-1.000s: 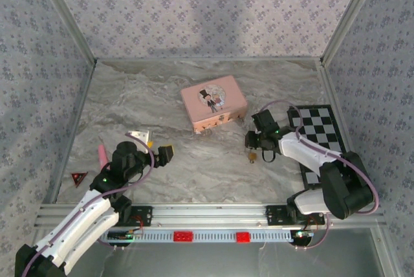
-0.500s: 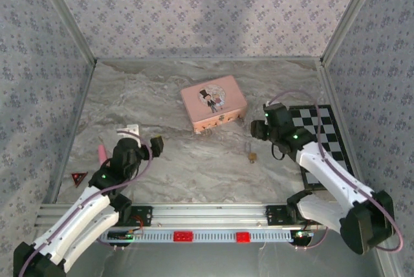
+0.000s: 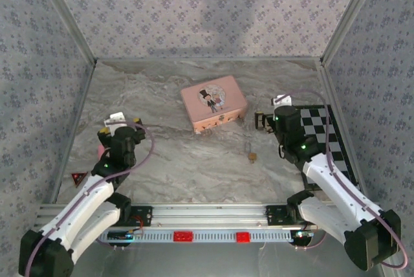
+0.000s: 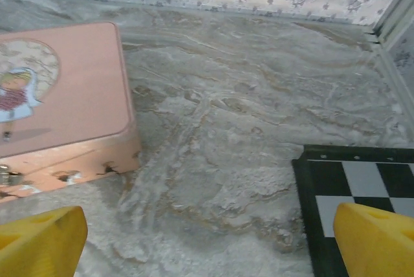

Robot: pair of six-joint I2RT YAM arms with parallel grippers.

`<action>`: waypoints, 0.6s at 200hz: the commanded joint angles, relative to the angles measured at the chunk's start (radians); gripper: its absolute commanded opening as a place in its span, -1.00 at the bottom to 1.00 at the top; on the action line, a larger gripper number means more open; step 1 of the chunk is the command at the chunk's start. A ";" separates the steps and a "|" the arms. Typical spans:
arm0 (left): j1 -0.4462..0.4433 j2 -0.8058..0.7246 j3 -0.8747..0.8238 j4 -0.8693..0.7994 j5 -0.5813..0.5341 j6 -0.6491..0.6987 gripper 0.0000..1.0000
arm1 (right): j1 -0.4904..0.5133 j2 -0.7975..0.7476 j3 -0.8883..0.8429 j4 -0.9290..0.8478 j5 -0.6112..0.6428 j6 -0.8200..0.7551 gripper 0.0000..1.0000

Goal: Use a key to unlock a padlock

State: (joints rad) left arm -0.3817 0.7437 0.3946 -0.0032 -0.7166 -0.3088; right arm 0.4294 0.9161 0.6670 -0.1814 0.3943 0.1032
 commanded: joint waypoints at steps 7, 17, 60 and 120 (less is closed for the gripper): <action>0.061 0.092 -0.015 0.142 -0.080 -0.023 1.00 | -0.012 -0.001 -0.116 0.264 0.113 -0.151 0.98; 0.088 0.151 -0.026 0.231 -0.124 -0.001 1.00 | -0.017 0.012 -0.158 0.344 0.113 -0.198 0.98; 0.153 0.411 0.017 0.366 -0.113 0.068 1.00 | -0.087 0.108 -0.210 0.432 0.027 -0.255 0.98; 0.199 0.547 -0.033 0.633 0.107 0.285 1.00 | -0.157 0.169 -0.289 0.559 -0.034 -0.228 0.98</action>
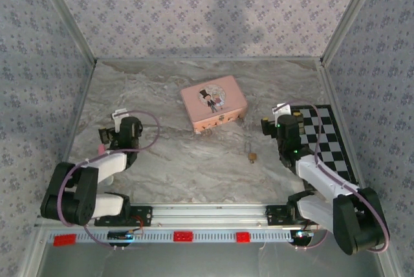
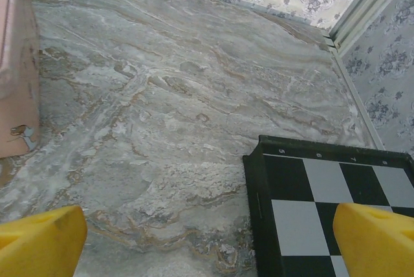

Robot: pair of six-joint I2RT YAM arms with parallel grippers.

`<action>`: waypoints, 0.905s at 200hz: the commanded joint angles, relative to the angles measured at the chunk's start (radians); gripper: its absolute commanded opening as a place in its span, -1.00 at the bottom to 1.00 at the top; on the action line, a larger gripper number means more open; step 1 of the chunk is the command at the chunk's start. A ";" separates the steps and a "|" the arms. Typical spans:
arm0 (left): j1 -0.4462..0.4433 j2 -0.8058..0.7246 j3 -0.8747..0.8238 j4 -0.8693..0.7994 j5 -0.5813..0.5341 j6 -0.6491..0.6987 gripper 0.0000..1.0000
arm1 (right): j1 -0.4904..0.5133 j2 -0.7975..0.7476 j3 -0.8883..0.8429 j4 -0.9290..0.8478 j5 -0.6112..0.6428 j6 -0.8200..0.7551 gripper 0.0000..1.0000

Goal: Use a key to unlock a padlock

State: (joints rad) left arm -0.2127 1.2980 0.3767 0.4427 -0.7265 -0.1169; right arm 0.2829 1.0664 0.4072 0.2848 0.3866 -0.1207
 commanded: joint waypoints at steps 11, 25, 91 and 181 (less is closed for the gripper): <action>0.052 -0.001 -0.025 0.225 0.181 0.099 1.00 | -0.013 0.028 -0.033 0.104 -0.025 -0.005 0.98; 0.059 0.025 -0.038 0.304 0.196 0.106 1.00 | -0.016 0.037 -0.033 0.105 -0.025 -0.009 0.98; 0.126 0.186 -0.005 0.422 0.394 0.109 1.00 | -0.042 0.077 -0.035 0.120 -0.059 -0.003 0.98; 0.180 0.235 0.017 0.408 0.457 0.061 1.00 | -0.188 0.290 -0.004 0.324 -0.237 -0.022 0.98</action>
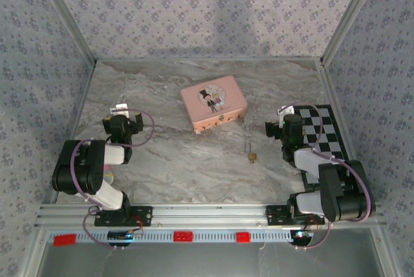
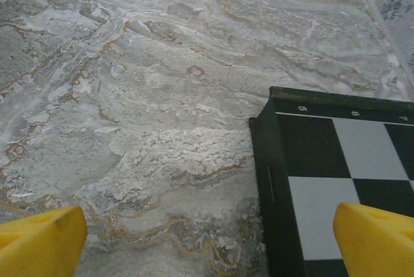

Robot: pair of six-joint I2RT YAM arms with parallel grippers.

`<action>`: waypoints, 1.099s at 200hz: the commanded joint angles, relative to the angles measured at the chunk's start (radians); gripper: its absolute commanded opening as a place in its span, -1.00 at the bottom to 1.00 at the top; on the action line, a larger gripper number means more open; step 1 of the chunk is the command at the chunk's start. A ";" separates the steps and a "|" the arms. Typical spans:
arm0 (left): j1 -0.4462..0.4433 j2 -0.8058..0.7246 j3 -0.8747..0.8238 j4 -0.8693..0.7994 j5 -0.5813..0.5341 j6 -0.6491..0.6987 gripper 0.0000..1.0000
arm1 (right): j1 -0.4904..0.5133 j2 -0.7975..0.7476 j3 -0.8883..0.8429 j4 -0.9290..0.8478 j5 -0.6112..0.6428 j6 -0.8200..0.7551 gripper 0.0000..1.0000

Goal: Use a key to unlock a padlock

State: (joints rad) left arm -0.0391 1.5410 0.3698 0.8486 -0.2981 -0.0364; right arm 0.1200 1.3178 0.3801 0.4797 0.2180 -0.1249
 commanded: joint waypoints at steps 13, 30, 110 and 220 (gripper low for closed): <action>0.008 -0.004 0.021 0.011 0.029 -0.018 1.00 | -0.049 0.066 0.022 0.182 -0.120 -0.007 0.98; 0.008 -0.005 0.021 0.011 0.029 -0.018 1.00 | -0.093 0.130 0.005 0.285 -0.182 0.027 0.98; 0.008 -0.005 0.022 0.011 0.029 -0.019 1.00 | -0.149 0.211 0.014 0.333 -0.192 0.096 0.98; 0.008 -0.005 0.021 0.010 0.029 -0.019 1.00 | -0.146 0.207 0.010 0.335 -0.170 0.097 0.98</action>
